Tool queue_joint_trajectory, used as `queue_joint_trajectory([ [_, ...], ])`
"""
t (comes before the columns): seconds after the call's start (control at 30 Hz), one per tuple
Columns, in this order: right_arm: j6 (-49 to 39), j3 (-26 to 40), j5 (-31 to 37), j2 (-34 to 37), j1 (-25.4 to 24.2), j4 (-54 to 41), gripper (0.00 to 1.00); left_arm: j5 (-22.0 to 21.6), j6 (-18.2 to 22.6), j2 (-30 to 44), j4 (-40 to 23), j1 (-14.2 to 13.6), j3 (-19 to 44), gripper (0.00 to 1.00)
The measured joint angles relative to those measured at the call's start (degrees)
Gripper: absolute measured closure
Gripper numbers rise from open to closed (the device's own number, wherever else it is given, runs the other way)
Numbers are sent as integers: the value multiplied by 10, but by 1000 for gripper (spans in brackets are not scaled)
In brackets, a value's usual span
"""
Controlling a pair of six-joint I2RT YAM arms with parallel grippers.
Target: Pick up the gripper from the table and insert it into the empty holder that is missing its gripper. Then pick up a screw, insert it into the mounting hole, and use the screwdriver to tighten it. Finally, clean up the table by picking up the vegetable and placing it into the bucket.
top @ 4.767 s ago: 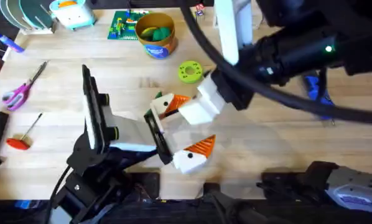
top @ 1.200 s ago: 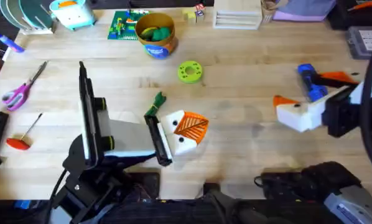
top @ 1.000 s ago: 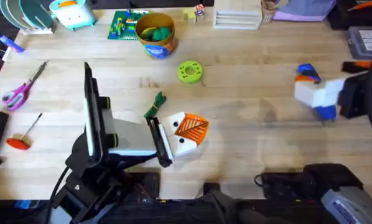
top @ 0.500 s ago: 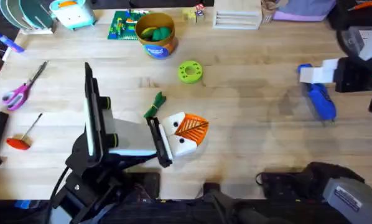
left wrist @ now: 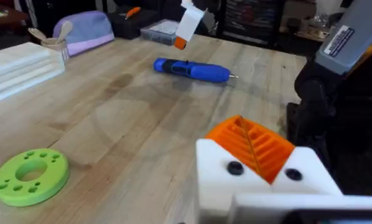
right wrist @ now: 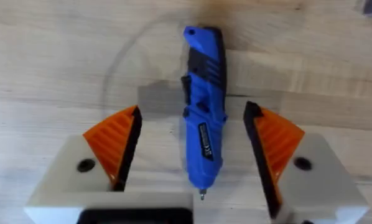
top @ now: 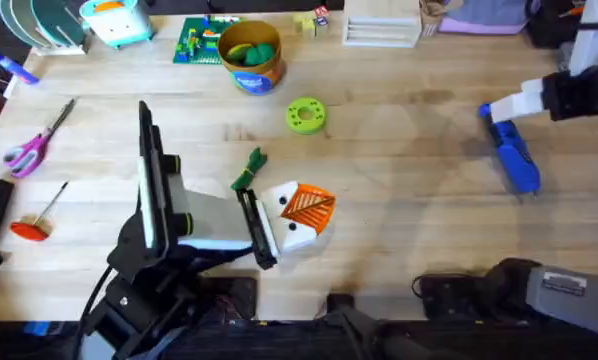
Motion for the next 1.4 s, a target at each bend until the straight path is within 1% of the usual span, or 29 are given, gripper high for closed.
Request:
queue_joint_trajectory([
  [0.17, -54, 31, 0, 71, -14, 1, 10, 0, -2, 0, 0, 0, 0, 993],
  [0.33, -84, 34, 0, 138, -22, 1, 10, 0, -2, 0, 0, 0, 0, 993],
  [0.43, -91, 34, 0, 161, -23, 7, 10, 0, -2, 0, 0, 0, 0, 993],
  [0.8, -97, 34, 0, 188, -24, 66, 10, 0, -2, 0, 0, 0, 0, 993],
  [1.13, -97, 35, 0, 226, -24, 60, 16, 0, -2, 0, 0, 0, 0, 993],
  [1.3, -97, 36, -6, 230, -25, 61, 60, 0, -2, 0, 0, 0, 0, 993],
  [1.4, -96, 36, -6, 230, -25, 62, 119, 0, -2, 0, 0, 0, 0, 993],
])
